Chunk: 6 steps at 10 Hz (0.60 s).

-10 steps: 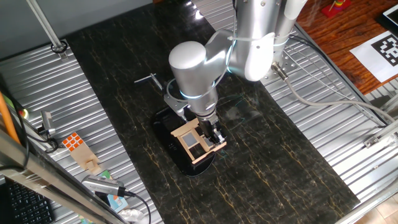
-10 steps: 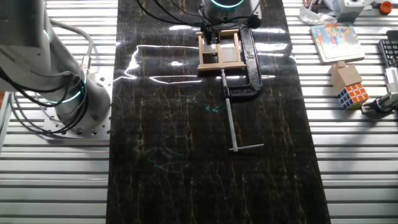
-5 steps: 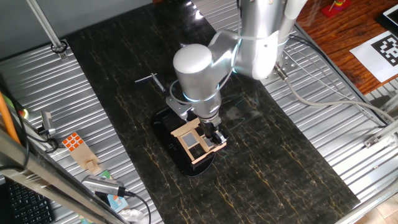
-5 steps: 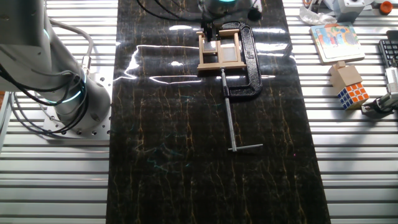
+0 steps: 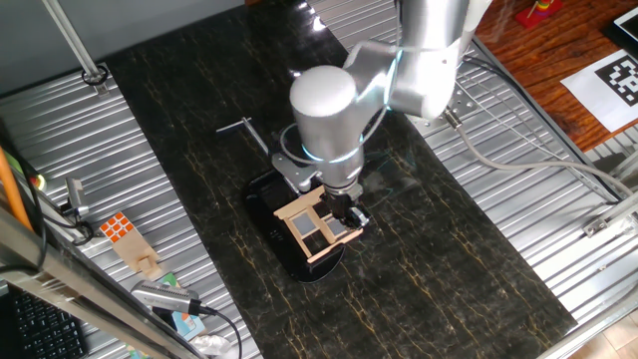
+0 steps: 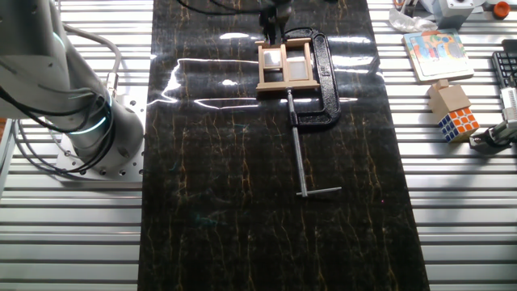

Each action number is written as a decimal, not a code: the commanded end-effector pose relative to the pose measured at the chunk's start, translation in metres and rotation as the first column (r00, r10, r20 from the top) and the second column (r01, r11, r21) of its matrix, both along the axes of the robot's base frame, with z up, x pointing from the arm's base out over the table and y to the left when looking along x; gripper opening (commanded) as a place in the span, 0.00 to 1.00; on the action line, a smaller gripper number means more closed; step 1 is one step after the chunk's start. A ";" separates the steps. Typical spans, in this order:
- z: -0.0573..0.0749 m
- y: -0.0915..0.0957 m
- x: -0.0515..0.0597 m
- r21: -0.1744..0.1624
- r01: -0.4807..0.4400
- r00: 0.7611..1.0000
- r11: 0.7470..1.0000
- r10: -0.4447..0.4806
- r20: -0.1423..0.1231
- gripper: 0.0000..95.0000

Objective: Open a sliding window

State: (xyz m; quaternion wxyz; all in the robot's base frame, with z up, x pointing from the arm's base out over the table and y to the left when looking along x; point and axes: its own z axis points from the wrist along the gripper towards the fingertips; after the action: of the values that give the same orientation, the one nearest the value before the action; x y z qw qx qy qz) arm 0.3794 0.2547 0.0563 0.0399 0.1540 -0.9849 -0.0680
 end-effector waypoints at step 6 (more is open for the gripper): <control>0.051 0.026 -0.010 -0.144 -0.112 0.993 0.983 0.115 0.013 0.00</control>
State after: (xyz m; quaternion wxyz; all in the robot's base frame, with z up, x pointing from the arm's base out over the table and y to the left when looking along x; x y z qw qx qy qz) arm 0.3669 0.2843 0.1129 0.0443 0.2085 -0.9770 0.0083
